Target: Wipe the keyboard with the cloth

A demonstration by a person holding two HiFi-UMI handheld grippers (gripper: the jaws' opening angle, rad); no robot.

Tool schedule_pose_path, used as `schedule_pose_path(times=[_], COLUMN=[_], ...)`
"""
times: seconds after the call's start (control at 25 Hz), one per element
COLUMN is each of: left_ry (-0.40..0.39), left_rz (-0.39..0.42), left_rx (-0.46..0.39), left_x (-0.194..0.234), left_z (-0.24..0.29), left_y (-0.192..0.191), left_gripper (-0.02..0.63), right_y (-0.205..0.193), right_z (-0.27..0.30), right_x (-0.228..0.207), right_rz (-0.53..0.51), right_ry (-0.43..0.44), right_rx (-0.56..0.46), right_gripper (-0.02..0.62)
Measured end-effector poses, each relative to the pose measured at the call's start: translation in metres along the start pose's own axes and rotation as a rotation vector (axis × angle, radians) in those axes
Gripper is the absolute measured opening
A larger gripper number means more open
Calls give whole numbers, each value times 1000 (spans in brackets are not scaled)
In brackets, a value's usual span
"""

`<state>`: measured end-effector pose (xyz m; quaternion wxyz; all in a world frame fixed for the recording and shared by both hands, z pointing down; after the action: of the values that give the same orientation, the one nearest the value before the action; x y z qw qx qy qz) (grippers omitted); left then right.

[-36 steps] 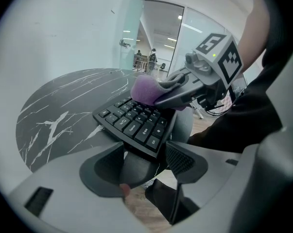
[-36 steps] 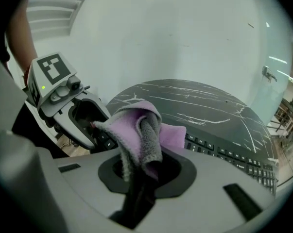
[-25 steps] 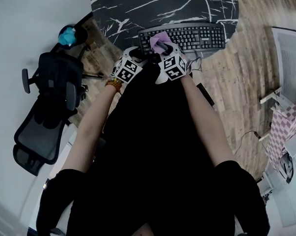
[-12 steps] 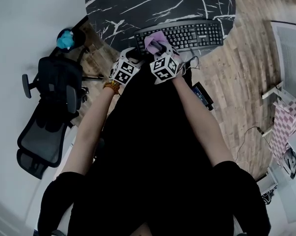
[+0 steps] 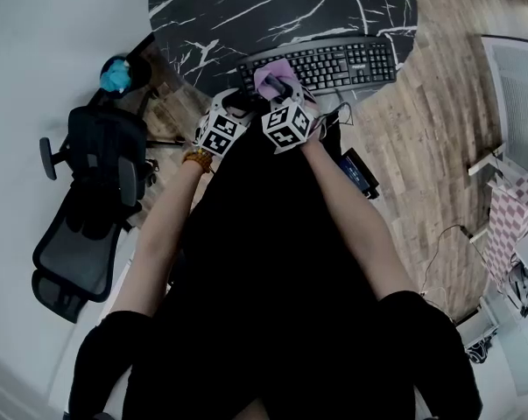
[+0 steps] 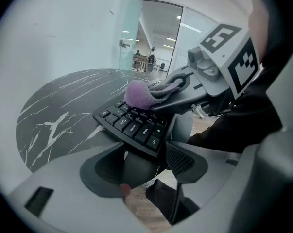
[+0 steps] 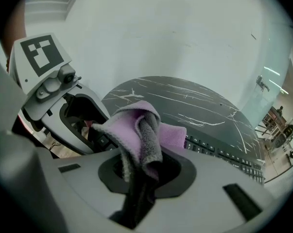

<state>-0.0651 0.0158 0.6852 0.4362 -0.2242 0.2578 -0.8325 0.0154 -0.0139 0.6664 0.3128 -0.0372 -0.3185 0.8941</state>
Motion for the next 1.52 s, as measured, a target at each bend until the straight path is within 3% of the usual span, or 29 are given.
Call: schedule_pose_path(times=[0.56,0.8,0.88,1.0,1.08,1.16,1.28,1.44,1.52], left_ry=[5,16,25,24,26,52,136,313,392], left_rz=[7,21,26,52,61,40,-17,-39,-38], left_rx=[4,4,2,24,36,-13,-186,-469,-578], left_x=[2,-1,0,-1,-1,1,6,20,19], left_z=[0,1,0,1,-1,-10,-38,-86,-115], left_y=[-1,1,0,-1,1,15,56,136,171], left_gripper=[268,268,269,268,268,268,253,149,57], right_y=[7,9,10,20,32,44,62,90,102], right_z=[-1,-2,-5,-18,-32,-51,-88,-143,-171], right_x=[17,39,48,49,32,12,-22,-70,-83], right_rz=[10,-54,-16,158,244,245,239,214,177], right_ry=[116,268,379,523,500,432,303,113,49], right_rx=[-57,-80,-90,-157,-228,-290,-387,-516,-573], right_gripper=[69,69,69,69,69,69,69,69,69])
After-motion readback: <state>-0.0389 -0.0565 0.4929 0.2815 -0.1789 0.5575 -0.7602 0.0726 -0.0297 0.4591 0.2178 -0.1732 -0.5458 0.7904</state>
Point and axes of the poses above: the fingertips, and each gripper's own axes: z forward along the fingers, x to its left, y out of its top, the point moved 2 cm from there along -z, backward along the fingers, and after that the axes turned 1 degree about x, right-handed, at the moved point
